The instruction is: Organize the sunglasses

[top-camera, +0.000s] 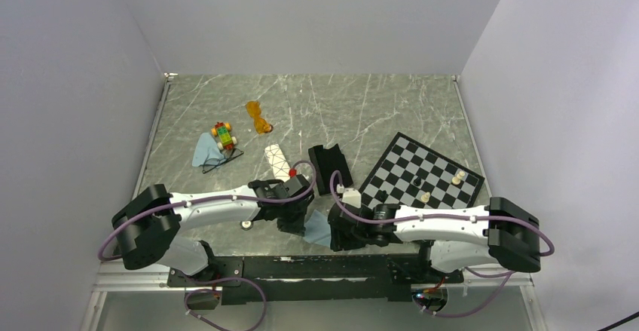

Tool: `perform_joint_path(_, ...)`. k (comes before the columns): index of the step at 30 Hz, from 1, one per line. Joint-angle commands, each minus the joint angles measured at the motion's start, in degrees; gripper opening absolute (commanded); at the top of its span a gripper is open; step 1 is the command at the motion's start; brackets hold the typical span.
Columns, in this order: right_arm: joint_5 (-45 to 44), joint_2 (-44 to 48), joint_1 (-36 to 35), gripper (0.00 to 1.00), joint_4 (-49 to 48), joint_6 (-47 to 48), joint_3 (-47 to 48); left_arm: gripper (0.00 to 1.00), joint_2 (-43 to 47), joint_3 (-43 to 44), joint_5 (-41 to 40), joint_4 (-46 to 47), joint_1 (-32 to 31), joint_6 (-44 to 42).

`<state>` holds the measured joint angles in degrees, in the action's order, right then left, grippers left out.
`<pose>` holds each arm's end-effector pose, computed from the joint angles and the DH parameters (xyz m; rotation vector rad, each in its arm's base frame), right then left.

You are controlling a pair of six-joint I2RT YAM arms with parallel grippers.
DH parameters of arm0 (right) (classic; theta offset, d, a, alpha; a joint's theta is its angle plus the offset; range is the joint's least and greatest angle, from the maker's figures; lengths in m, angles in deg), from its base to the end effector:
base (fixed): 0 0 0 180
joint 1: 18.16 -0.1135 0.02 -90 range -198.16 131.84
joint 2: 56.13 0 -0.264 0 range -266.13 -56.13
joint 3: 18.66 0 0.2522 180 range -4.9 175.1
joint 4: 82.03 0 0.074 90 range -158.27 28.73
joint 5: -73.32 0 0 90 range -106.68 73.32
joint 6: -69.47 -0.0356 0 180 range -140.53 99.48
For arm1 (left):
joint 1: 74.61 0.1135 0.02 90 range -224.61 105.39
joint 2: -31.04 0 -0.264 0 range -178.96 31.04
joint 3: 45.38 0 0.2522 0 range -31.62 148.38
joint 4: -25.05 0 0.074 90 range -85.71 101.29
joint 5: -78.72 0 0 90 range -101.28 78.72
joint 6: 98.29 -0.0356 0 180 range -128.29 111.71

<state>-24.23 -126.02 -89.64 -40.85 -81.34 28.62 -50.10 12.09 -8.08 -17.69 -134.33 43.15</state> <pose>0.0712 0.1979 0.1664 -0.2169 2.7837 0.5199 0.1264 -0.2205 0.1727 0.2266 2.8957 -0.5462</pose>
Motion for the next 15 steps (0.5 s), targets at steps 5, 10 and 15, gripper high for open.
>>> perform_joint_path(5,-6.1,-4.8,-3.1,0.43,3.7,-1.0,6.8,0.00,1.0,-0.2,-0.8,4.8,-0.3,3.8)
perform_joint_path(10,-8.8,-9.4,-5.2,0.41,7.3,-2.0,9.8,0.00,1.5,-0.8,-1.9,4.9,-0.2,4.8)
perform_joint_path(15,-10.7,-11.0,-5.4,0.39,8.2,-2.7,10.3,0.00,2.2,-1.8,-2.6,5.7,-0.2,5.5)
